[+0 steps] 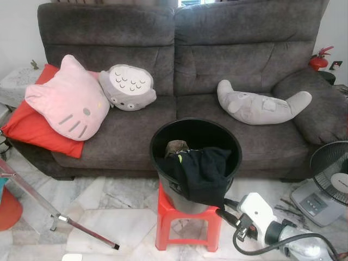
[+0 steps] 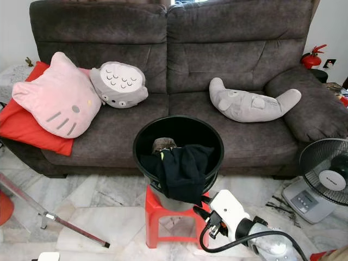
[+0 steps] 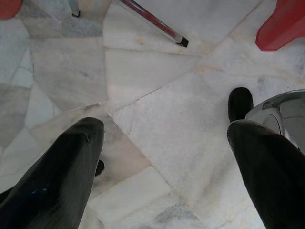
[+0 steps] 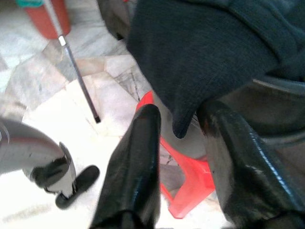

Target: Hang hanger

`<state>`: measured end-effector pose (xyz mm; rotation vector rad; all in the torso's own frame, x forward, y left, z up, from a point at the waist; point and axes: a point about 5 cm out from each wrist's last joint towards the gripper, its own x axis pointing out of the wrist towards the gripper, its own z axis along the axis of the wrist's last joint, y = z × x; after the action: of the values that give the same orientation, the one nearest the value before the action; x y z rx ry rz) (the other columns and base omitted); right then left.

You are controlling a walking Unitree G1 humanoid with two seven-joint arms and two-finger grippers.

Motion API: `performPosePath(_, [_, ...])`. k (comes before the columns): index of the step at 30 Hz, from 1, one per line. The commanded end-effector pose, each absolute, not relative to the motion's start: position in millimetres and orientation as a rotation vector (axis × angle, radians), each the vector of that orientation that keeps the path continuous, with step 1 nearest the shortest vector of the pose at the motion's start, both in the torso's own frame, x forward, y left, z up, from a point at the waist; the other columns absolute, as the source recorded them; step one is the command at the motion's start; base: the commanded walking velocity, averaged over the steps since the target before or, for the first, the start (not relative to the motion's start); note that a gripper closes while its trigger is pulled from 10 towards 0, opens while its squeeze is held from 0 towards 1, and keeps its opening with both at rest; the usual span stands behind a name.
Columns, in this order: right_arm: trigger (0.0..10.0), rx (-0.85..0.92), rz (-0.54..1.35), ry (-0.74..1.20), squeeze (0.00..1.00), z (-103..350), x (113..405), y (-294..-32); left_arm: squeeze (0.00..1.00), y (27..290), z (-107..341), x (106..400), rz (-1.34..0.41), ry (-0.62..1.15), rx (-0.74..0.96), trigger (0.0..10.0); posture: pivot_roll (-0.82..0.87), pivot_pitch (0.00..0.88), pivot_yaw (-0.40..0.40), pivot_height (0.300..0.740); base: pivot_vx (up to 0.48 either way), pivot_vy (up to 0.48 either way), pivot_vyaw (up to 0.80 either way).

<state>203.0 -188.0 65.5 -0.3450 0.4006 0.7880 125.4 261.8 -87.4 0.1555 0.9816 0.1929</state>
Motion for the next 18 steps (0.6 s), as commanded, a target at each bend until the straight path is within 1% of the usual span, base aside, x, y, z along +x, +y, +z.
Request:
performPosePath(1, [10.0,-0.376,0.891,0.380,1.00,76.1,199.5,-176.9,0.00,266.3,-87.2,121.5,0.190,0.991,0.170,10.0,-0.03,0.000,0.053,0.740,0.000,0.000,0.00])
performPosePath(6, [10.0,-0.446,0.981,0.395,1.00,82.2,194.5,-173.7,0.00,266.1,-87.2,121.9,0.191,0.991,0.169,10.0,-0.03,0.000,0.053,0.740,0.000,0.000,0.00])
performPosePath(7, [10.0,-0.516,1.016,0.411,1.00,82.4,193.4,-174.0,0.00,265.8,-87.2,122.1,0.191,0.991,0.169,10.0,-0.04,0.000,0.052,0.740,0.000,0.000,0.00])
performPosePath(8, [10.0,-0.516,1.016,0.411,1.00,82.4,193.4,-174.0,0.00,265.8,-87.2,122.1,0.191,0.991,0.169,10.0,-0.04,0.000,0.052,0.740,0.000,0.000,0.00])
performPosePath(9, [10.0,-0.603,1.051,0.444,1.00,79.6,191.6,-175.8,0.00,265.5,-87.3,122.3,0.190,0.991,0.168,10.0,-0.04,0.000,0.052,0.740,0.000,0.000,0.00])
performPosePath(10, [10.0,-0.645,1.078,0.470,1.00,76.3,189.3,-176.6,0.00,265.1,-87.3,122.6,0.190,0.990,0.166,10.0,-0.04,0.000,0.049,0.740,0.000,0.000,0.00])
performPosePath(11, [10.0,-0.644,1.082,0.473,1.00,75.6,188.7,-176.5,0.00,264.9,-87.3,122.6,0.189,0.989,0.166,10.0,-0.04,0.000,0.047,0.740,0.000,0.000,0.00])
performPosePath(14, [10.0,-0.569,1.085,0.459,1.00,76.5,187.7,-171.1,0.00,264.1,-87.5,122.9,0.190,0.987,0.162,10.0,-0.04,0.000,0.044,0.740,0.000,0.000,0.00])
performPosePath(18, [10.0,-0.615,1.129,0.494,1.00,75.0,182.5,-172.2,0.00,264.2,-87.6,122.4,0.189,0.988,0.161,10.0,-0.04,0.000,0.045,0.740,0.000,0.000,0.00])
